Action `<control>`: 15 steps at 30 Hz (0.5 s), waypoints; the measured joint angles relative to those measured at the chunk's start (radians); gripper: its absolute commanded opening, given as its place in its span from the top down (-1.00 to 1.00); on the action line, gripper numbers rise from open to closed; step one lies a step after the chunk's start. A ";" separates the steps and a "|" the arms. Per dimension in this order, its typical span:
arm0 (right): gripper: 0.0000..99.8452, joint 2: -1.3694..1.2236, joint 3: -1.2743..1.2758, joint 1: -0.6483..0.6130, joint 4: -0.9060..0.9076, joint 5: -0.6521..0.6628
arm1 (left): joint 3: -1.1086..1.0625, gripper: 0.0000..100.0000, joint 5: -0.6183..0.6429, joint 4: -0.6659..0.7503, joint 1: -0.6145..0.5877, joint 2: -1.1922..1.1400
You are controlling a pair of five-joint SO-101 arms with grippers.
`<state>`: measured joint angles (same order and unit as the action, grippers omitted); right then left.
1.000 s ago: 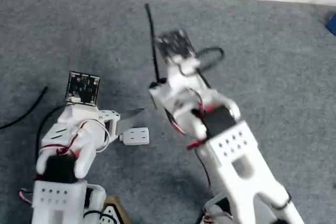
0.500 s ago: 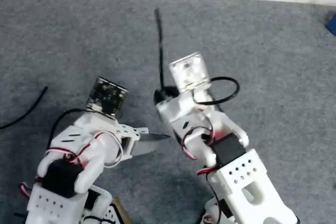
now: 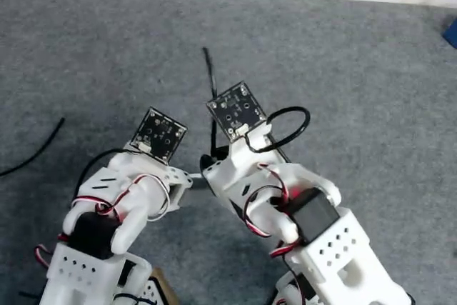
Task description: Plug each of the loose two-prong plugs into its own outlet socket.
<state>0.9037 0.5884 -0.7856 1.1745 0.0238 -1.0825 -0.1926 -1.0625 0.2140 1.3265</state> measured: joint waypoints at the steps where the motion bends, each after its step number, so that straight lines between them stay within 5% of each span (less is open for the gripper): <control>1: 0.99 0.000 -0.017 0.000 0.020 0.005 | 0.000 0.11 0.000 0.000 0.000 0.000; 15: 0.99 0.002 -0.080 0.003 0.178 0.101 | -0.051 0.12 -0.003 0.057 0.000 0.000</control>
<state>0.9053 0.5086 -0.7825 1.3525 0.1250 -1.1331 -0.1956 -1.0058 0.2140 1.3265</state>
